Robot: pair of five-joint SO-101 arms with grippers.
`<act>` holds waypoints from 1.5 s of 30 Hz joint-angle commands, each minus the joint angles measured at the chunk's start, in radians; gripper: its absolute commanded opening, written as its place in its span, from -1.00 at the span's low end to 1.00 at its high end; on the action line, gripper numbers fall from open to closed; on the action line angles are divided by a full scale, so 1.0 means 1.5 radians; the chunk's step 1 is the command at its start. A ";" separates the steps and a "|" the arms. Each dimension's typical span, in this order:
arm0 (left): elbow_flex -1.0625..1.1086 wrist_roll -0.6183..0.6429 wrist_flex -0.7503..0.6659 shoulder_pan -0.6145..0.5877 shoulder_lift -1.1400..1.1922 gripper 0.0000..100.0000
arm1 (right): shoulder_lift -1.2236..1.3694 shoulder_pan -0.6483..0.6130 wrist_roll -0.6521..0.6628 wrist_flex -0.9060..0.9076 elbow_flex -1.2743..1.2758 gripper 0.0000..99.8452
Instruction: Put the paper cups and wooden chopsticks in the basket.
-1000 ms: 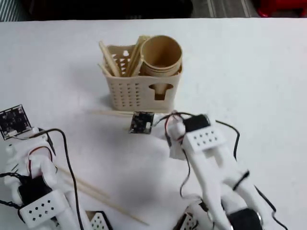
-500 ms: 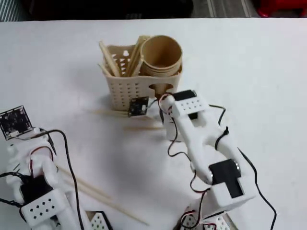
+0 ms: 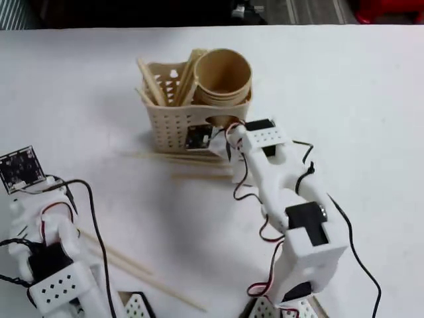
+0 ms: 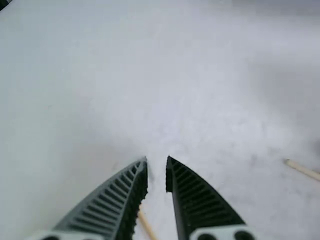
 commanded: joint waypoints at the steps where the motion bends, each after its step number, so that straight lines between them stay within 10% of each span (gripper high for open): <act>1: -0.004 0.004 -0.015 -0.002 -0.009 -0.84 | 0.007 0.005 0.007 -0.028 -0.025 -0.35; 14: -0.004 0.004 -0.015 -0.002 -0.009 -0.84 | 0.034 -0.061 0.006 0.007 -0.021 -0.97; 31: -0.004 0.004 -0.015 -0.002 -0.009 -0.84 | -0.122 -0.136 0.005 0.132 0.098 -0.95; 39: -0.004 0.004 -0.015 -0.002 -0.009 -0.84 | -0.310 -0.205 -0.008 0.100 0.194 -0.75; 45: -0.004 0.004 -0.015 -0.002 -0.009 -0.84 | -0.314 -0.221 -0.192 0.102 0.194 -0.29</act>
